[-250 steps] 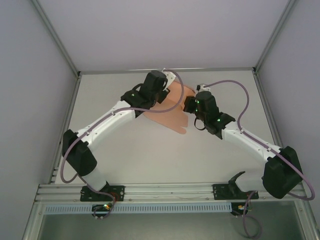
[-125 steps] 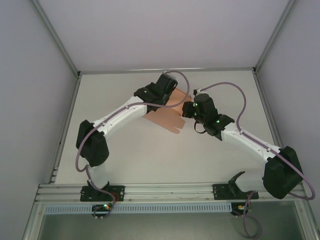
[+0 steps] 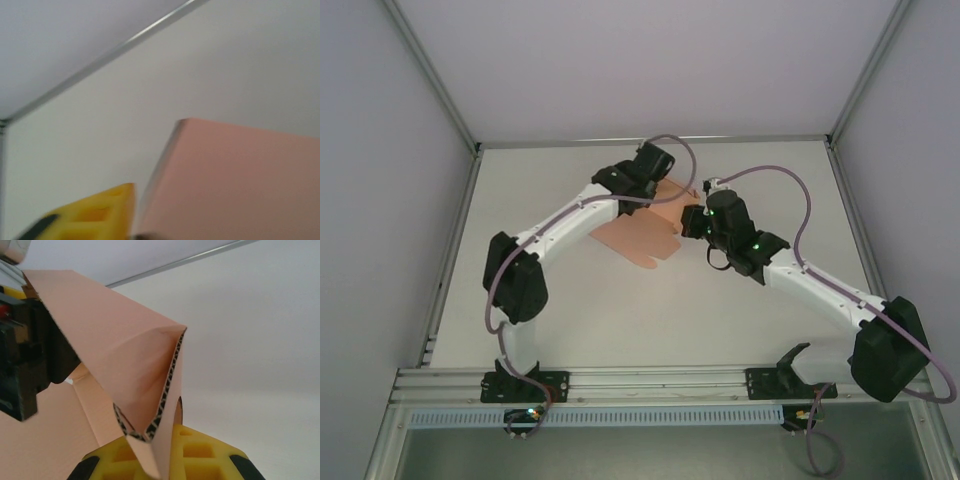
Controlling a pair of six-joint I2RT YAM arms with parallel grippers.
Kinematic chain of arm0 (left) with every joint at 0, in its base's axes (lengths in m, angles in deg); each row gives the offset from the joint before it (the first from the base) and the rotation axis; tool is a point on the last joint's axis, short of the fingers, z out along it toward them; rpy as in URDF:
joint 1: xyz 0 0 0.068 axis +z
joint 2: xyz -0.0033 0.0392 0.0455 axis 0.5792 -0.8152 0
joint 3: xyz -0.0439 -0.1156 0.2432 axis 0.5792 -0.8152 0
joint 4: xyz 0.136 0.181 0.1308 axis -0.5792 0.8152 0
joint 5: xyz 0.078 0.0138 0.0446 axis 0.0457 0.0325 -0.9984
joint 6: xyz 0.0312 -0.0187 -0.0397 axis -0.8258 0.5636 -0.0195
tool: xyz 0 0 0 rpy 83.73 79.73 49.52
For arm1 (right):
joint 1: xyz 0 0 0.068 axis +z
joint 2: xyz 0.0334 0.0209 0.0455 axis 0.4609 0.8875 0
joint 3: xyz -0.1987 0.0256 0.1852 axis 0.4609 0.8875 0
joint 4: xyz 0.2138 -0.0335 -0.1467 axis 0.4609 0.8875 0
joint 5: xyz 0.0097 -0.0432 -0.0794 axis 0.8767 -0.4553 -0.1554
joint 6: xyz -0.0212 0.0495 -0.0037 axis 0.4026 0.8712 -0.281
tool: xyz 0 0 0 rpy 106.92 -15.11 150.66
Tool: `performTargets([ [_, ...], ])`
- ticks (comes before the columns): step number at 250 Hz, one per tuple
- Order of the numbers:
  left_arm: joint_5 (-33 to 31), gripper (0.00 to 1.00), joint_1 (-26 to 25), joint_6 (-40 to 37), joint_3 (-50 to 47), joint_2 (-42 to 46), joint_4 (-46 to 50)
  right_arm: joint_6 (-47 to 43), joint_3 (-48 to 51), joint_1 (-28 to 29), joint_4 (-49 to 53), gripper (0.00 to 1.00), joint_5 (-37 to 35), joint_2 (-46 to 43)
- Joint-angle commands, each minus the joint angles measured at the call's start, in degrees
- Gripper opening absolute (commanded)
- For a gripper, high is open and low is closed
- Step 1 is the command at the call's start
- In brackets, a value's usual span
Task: Assemble paper box
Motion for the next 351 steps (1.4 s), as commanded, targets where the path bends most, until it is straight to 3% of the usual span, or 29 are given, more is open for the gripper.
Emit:
performTargets([
  [1,13.1,0.55,7.1,1.9,-6.2,5.4,0.6,-0.6,-0.6,-0.4,-2.1,0.0,-2.3,-4.2],
  [31,24.9,0.7,7.8,1.4,-11.5,12.0,-5.3,-0.6,-1.1,-0.4,-2.0,0.0,-1.3,-3.2],
  [60,34.0,0.79,8.6,1.2,-14.2,15.8,-8.0,-0.2,-1.2,-0.4,-1.8,0.0,-0.8,-2.3],
  [64,35.5,0.86,8.7,1.0,-14.6,16.2,-8.3,-0.1,-1.1,-0.4,-1.9,0.0,-0.9,-2.1],
  [82,39.8,1.0,9.4,1.9,-16.3,17.8,-9.8,0.1,-1.0,-0.4,-2.0,0.0,-0.6,-1.7],
  [140,46.6,1.0,10.1,1.8,-18.3,19.8,-10.7,0.4,-1.6,-0.4,-1.1,0.0,-0.3,0.0],
  [175,46.5,1.0,10.1,2.1,-19.4,22.8,-11.0,-0.4,-3.6,-0.8,2.7,0.0,0.5,2.1],
  [232,32.2,1.0,13.1,6.5,-26.5,32.9,-9.4,-6.7,-10.9,-2.5,20.1,0.0,4.7,10.9],
  [278,30.3,1.0,19.4,10.7,-35.9,41.6,-11.1,-30.0,-22.9,-3.1,36.8,0.0,15.2,24.6],
  [306,32.6,1.0,23.3,12.0,-39.8,44.4,-12.1,-45.1,-30.8,-2.0,44.1,0.0,10.9,32.6],
  [323,34.0,1.0,24.4,12.3,-41.2,45.0,-12.6,-49.4,-34.8,-1.0,45.3,0.0,4.8,36.4],
  [351,35.2,1.0,25.2,12.4,-42.3,45.0,-13.5,-57.2,-37.9,-0.6,43.2,0.0,1.3,40.2],
])
